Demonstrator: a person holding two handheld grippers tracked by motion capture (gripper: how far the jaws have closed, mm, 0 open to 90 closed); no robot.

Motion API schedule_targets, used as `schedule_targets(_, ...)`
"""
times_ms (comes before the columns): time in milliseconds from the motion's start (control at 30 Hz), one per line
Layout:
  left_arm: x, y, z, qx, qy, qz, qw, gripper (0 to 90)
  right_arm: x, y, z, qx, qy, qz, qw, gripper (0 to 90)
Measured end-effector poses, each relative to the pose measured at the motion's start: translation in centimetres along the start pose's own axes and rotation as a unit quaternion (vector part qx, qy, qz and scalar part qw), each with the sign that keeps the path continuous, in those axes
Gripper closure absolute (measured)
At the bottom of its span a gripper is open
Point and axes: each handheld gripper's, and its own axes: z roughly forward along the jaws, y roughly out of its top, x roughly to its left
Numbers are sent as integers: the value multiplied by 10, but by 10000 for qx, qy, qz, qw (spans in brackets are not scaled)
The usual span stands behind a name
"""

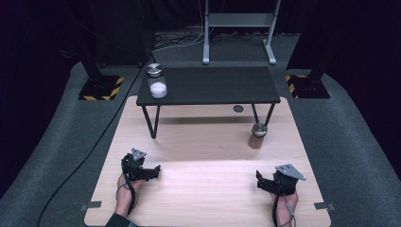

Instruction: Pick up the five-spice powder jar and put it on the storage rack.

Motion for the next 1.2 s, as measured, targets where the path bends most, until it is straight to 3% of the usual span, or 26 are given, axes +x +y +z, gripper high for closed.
schedule_targets(267, 0, 0, 0, 4, 1, 8, 10000, 2, 7, 30, 6, -43, -125, -116, 9998, 0)
schedule_targets(567, 0, 0, 0, 0, -5, 12, 10000, 3, 15, 60, 27, -115, -192, -268, 9994, 0)
schedule_targets(1200, 0, 0, 0, -1, -9, 14, 10000, 2, 17, 90, 84, -151, -308, -233, 9991, 0)
